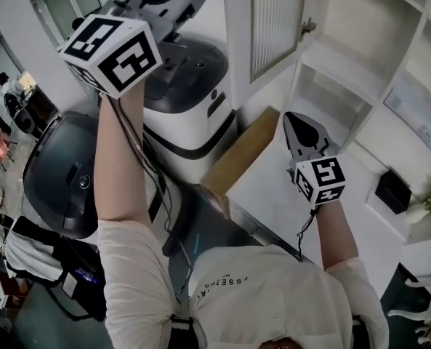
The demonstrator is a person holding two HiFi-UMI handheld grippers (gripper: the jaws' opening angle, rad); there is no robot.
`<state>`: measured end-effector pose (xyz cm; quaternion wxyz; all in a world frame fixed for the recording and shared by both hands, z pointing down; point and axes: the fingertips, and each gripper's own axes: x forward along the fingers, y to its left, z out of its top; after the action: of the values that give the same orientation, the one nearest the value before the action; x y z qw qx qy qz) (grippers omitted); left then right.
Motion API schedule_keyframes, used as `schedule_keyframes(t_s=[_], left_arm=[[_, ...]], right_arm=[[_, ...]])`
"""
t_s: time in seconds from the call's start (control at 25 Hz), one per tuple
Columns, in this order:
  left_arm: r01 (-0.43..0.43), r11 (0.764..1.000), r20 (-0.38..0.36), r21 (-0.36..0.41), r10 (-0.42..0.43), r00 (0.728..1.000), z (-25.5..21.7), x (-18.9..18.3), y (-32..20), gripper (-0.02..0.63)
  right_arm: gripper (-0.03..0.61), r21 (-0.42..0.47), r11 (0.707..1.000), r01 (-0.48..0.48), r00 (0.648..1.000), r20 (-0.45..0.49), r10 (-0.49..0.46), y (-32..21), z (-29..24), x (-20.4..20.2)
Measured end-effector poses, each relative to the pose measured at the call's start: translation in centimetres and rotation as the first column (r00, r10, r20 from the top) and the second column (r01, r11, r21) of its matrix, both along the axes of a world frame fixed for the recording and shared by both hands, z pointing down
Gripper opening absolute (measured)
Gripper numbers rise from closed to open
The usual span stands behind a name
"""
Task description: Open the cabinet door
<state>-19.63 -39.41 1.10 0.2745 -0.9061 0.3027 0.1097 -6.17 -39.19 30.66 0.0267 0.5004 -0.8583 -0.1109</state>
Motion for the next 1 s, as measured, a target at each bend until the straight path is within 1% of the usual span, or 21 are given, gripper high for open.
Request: schedule_keyframes(t_s=[0.12,0.2,0.32,0.4,0.52,0.6,0.76,0.88,1.0], left_arm=[[0.027,1.000,0.006,0.003,-0.027,1.000,2.4,0.4,1.2,0.081],[0.043,0.999,0.020,0.002,-0.043,0.999,4.4,1.3,2.1,0.081],[0.051,0.999,0.052,0.012,-0.051,0.997,7.6,3.4,3.2,0.080],[0.047,0.999,0.064,-0.001,-0.047,0.997,10.2,4.9,3.8,0.079],[0.038,0.998,0.079,-0.057,-0.034,0.996,14.9,7.2,3.9,0.074],[0.030,0.994,0.082,-0.105,-0.022,0.996,17.9,8.7,3.6,0.054],[0.026,0.984,0.059,-0.178,-0.016,0.998,22.9,11.3,2.8,0.029],[0.002,0.967,0.039,-0.255,0.008,0.999,27.0,12.9,2.2,0.008],[-0.005,0.951,0.048,-0.309,0.021,0.999,30.4,14.5,1.9,0.003]], right_arm=[[0.014,-0.019,1.000,0.002,1.000,0.001,-0.002,1.3,0.9,0.4],[0.014,-0.029,1.000,-0.001,1.000,0.001,0.001,2.0,1.6,0.9],[0.014,-0.001,1.000,-0.025,1.000,0.013,0.025,3.2,1.8,1.9],[0.014,0.024,0.999,-0.041,0.999,0.015,0.041,4.1,1.8,2.6],[0.014,0.043,0.997,-0.064,0.998,0.006,0.064,4.9,2.1,3.8],[0.014,0.045,0.996,-0.083,0.997,0.008,0.083,5.0,2.4,4.9],[0.014,0.073,0.991,-0.115,0.993,0.020,0.114,4.8,2.4,7.1],[0.014,0.087,0.987,-0.135,0.991,0.006,0.135,4.8,2.8,8.5],[0.014,0.080,0.985,-0.153,0.988,-0.004,0.154,4.9,3.6,9.9]])
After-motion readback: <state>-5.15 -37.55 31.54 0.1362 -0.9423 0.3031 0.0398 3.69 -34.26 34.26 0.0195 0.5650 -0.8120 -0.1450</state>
